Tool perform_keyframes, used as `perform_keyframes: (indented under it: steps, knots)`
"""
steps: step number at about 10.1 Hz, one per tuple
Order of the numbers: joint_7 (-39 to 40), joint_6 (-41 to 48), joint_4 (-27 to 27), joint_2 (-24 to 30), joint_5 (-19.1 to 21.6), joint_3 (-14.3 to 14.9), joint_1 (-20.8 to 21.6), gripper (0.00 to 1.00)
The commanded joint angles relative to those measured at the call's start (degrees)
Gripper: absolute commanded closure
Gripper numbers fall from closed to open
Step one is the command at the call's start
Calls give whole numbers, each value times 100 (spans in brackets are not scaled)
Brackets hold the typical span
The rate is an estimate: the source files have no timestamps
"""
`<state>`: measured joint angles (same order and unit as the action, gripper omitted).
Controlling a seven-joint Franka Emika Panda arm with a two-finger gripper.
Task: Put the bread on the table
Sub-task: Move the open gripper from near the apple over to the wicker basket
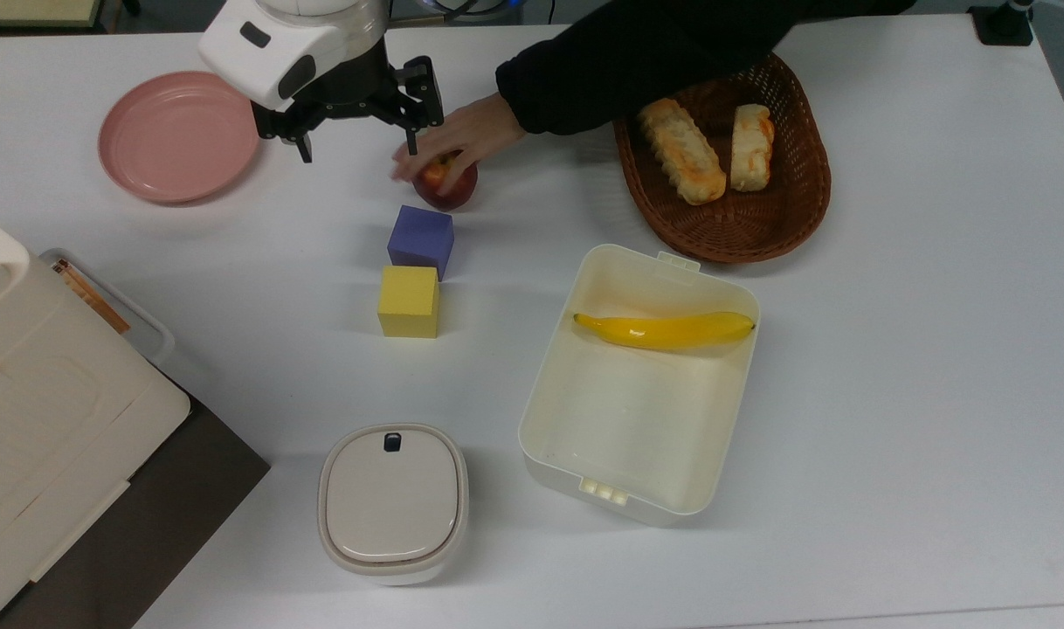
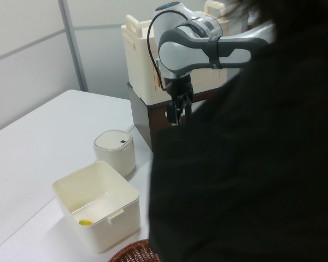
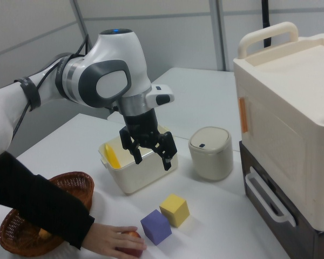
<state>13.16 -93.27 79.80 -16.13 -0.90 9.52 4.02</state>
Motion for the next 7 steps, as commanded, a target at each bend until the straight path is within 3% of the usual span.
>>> perform_keyframes:
  steps: [1,4,7]
  knots:
    - [134,-121,150,145,133,-2,11,0]
    - [64,-121,150,137,143,-55,81,0]
    - [-268,-112,167,128,134,-55,580,0]
